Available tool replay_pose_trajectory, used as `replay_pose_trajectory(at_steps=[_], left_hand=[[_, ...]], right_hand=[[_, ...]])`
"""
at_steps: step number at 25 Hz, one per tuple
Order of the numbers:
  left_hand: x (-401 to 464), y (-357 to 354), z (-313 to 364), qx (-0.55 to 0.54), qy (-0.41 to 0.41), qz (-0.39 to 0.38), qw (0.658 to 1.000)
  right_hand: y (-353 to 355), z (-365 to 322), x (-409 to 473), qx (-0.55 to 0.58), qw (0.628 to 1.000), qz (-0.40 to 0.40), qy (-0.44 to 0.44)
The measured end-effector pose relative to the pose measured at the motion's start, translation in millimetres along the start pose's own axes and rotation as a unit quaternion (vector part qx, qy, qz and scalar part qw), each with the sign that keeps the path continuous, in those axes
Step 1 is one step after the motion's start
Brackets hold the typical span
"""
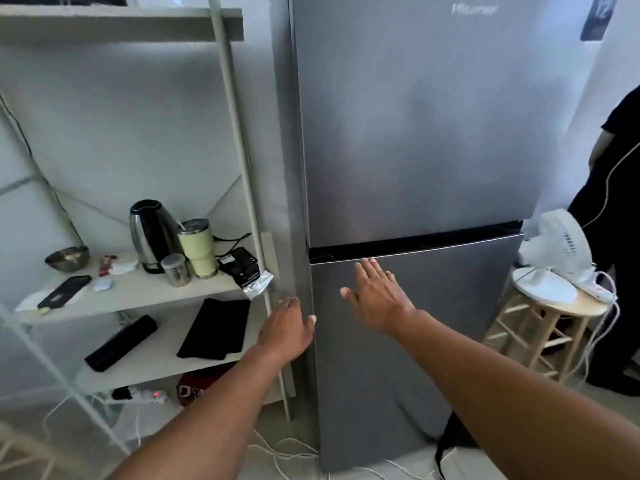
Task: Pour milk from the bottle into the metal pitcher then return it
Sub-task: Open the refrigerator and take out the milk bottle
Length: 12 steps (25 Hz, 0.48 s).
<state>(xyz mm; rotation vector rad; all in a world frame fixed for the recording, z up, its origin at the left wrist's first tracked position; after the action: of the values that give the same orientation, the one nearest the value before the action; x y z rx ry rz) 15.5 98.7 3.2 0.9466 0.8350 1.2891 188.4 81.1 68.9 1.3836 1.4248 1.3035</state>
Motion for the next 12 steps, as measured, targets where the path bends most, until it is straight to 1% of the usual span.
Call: replay_pose_trajectory(at_steps=[3,4,7,10,12], left_hand=[[31.2,-7.1,-12.2,-0.071,0.024,-0.006,0.997],[37.4,-9.5,-10.1,-0.092,0.026,-0.021,0.995],[64.1,-16.3,-5.4,-0.153,0.043,-0.029,0.987],[85.1,-20.8,-4.0,-0.202,0.053,-0.039,0.977],[95.2,-22.5,-9.6,-0.237,0.065,-0.031,0.969]], right_hand=[[2.7,3.1,31.9,-0.019,1.000,0.024,0.005],[0.8,5.4,38.8,-0.025,0.999,0.021,0.005],[-5.7,14.5,62.7,-0.054,0.998,0.030,-0.015],[-9.2,17.7,71.4,-0.053,0.997,0.039,-0.028],[-9.2,19.3,73.1,-0.045,0.997,0.053,-0.028]])
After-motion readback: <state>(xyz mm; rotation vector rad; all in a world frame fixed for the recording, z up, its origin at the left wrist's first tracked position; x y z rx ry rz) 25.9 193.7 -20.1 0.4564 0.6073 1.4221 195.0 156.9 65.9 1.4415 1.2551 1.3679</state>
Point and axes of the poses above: each hand's wrist, its own x-axis towards the middle knuckle, its own y-axis out of the back of the hand, z = x × y, the point moved 10 cm from there along x, towards the middle knuckle, and after that the axes turned 3 degrees about y, right-handed, at the moved point
